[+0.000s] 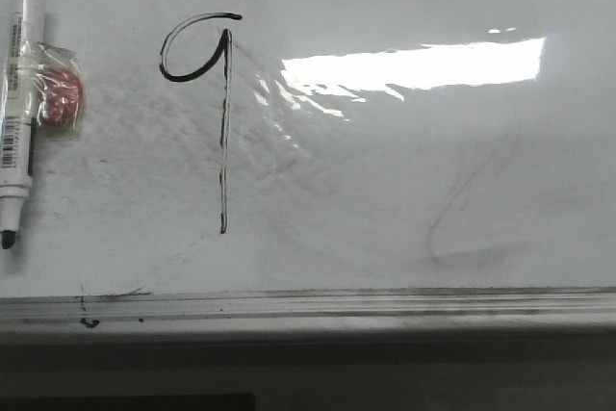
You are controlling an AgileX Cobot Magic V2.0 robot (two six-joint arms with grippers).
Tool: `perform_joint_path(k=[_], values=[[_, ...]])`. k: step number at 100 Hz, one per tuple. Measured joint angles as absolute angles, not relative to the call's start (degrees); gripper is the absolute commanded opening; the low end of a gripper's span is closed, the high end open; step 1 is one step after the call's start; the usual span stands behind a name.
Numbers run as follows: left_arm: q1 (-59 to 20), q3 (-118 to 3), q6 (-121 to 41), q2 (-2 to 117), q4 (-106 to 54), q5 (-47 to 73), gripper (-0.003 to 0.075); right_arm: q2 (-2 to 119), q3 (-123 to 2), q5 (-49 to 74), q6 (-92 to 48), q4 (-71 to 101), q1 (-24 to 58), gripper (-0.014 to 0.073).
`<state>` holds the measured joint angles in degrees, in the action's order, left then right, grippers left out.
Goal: Write number 9 on whiteboard
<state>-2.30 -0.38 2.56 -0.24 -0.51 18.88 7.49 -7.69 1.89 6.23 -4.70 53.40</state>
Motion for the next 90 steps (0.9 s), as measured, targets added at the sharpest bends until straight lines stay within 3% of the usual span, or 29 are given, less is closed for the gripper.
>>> perform_joint_path(k=[54, 68, 90], values=[[-2.3, -0.38, 2.56, -0.24, -0.51, 18.88, -0.002, 7.49, -4.43, 1.0, 6.23, -4.81, 52.26, -0.0064], [-2.3, -0.38, 2.56, -0.24, -0.51, 18.88, -0.002, 7.49, 0.73, -1.58, 6.13, -4.91, 45.29, -0.0064], [-2.3, -0.38, 2.56, -0.24, -0.51, 18.88, -0.002, 5.86, 0.74, 2.02, 6.13, -5.02, 24.09, -0.0064]])
